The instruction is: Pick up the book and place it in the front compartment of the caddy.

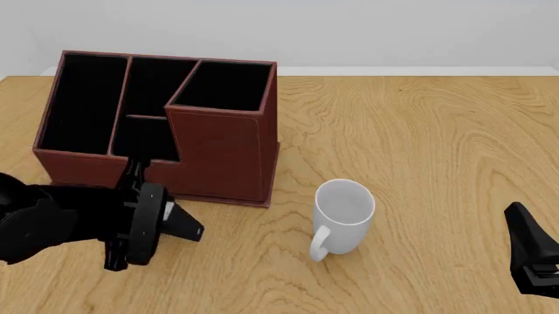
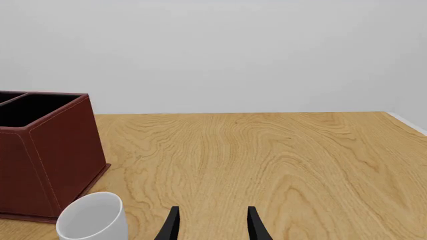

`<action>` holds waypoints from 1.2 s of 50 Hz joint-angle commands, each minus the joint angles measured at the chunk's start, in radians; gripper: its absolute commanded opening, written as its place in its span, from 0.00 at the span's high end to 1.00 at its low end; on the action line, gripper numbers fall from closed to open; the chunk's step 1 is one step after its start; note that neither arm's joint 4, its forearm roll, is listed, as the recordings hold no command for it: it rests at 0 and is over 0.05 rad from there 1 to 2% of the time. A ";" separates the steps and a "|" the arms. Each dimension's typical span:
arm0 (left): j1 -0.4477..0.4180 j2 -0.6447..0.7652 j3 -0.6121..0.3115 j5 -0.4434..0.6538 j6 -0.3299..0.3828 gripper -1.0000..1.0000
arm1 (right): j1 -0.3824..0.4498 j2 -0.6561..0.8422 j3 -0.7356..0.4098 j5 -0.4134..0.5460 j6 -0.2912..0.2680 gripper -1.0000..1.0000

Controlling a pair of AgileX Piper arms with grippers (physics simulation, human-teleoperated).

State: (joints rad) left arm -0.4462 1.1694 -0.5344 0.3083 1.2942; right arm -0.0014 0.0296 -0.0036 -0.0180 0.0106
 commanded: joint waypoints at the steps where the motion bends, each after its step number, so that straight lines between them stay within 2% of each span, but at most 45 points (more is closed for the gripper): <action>1: 0.047 -0.066 0.075 0.064 0.024 1.00 | 0.000 0.000 0.000 0.000 0.000 0.00; 7: 0.075 -0.174 0.064 0.159 0.052 1.00 | 0.000 0.000 0.000 0.000 0.000 0.00; 11: 0.068 -0.241 0.063 0.209 0.047 1.00 | 0.000 0.000 0.000 0.000 0.000 0.00; 19: 0.082 -0.349 0.073 0.277 0.067 1.00 | 0.000 0.000 0.000 0.000 0.000 0.00; 28: 0.126 -0.513 0.033 0.430 0.119 1.00 | 0.000 0.000 0.000 0.000 0.000 0.00; 34: 0.154 -0.578 -0.017 0.484 0.154 1.00 | 0.000 0.000 0.000 0.000 0.000 0.00; 49: 0.231 -0.578 -0.116 0.501 0.240 1.00 | 0.000 0.000 0.000 0.000 0.000 0.00; 60: 0.271 -0.522 -0.163 0.433 0.294 1.00 | 0.000 0.000 0.000 0.000 0.000 0.00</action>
State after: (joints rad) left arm -0.2107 0.6213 -0.6407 0.7865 1.5238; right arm -0.0014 0.0296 -0.0036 -0.0180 0.0105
